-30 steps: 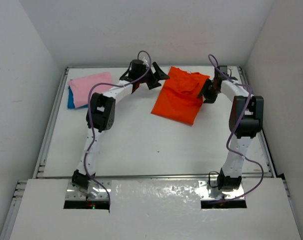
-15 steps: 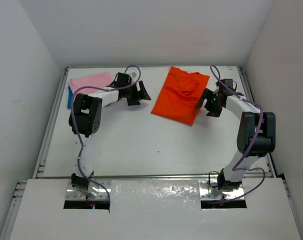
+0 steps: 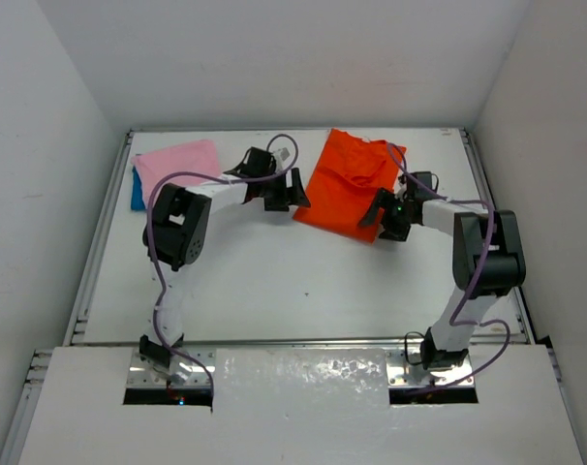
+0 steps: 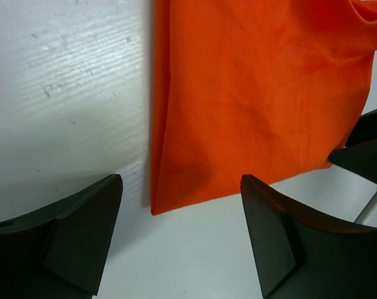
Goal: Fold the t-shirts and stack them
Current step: Fold the folded rectangular tshirt in 1/3 of the way
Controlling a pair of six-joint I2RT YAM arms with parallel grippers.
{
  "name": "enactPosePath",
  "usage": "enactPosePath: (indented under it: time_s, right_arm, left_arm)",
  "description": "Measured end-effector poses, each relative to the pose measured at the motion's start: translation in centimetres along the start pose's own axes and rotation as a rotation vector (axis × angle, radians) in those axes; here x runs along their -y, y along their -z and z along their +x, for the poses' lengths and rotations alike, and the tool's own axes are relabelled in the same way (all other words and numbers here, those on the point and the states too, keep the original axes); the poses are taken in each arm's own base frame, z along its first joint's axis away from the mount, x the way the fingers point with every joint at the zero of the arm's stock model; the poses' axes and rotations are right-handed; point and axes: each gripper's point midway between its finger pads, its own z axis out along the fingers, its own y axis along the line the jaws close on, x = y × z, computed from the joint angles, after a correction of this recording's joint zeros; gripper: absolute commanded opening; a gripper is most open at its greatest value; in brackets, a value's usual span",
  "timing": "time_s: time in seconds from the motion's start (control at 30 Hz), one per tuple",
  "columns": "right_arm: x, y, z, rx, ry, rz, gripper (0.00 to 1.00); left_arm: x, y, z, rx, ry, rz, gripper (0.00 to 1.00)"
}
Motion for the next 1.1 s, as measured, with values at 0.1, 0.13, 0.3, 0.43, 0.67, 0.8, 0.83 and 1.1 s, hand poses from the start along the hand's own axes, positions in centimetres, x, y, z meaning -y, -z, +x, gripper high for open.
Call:
enactPosePath:
  time_s: [0.1, 0.13, 0.3, 0.43, 0.67, 0.8, 0.83, 1.1]
  right_arm:
    - [-1.4, -0.9, -0.1, -0.003, -0.002, -0.052, 0.78]
    - [-1.8, -1.1, -0.3, 0.002, 0.005, -0.065, 0.76]
    - [-2.5, -1.7, -0.2, -0.002, 0.011, -0.085, 0.62]
    - [-1.9, -1.7, 0.9, -0.021, 0.005, -0.075, 0.47]
    - [-0.1, 0.5, 4.9, -0.098, 0.028, -0.021, 0.4]
    - [1.1, 2.4, 7.8, -0.142, 0.056, 0.018, 0.39]
    - [1.4, 2.9, 8.5, -0.151, 0.065, 0.024, 0.38]
    - [3.2, 6.6, 13.7, -0.188, 0.104, 0.045, 0.38]
  left_arm:
    - [-0.2, -0.3, -0.3, 0.003, -0.003, 0.0, 0.64]
    - [-0.2, -0.3, -0.2, 0.002, -0.002, -0.001, 0.6]
    - [-0.7, -0.6, 0.8, -0.017, 0.004, -0.003, 0.18]
    - [-1.2, -0.9, 2.5, -0.046, 0.019, 0.001, 0.0]
    - [0.1, 0.7, 6.8, -0.085, 0.03, 0.016, 0.0]
    - [1.7, 2.8, 11.7, -0.136, 0.032, 0.017, 0.0]
    - [2.2, 3.4, 12.7, -0.143, 0.026, 0.021, 0.0]
    - [5.2, 9.7, 19.0, -0.117, 0.035, 0.067, 0.0]
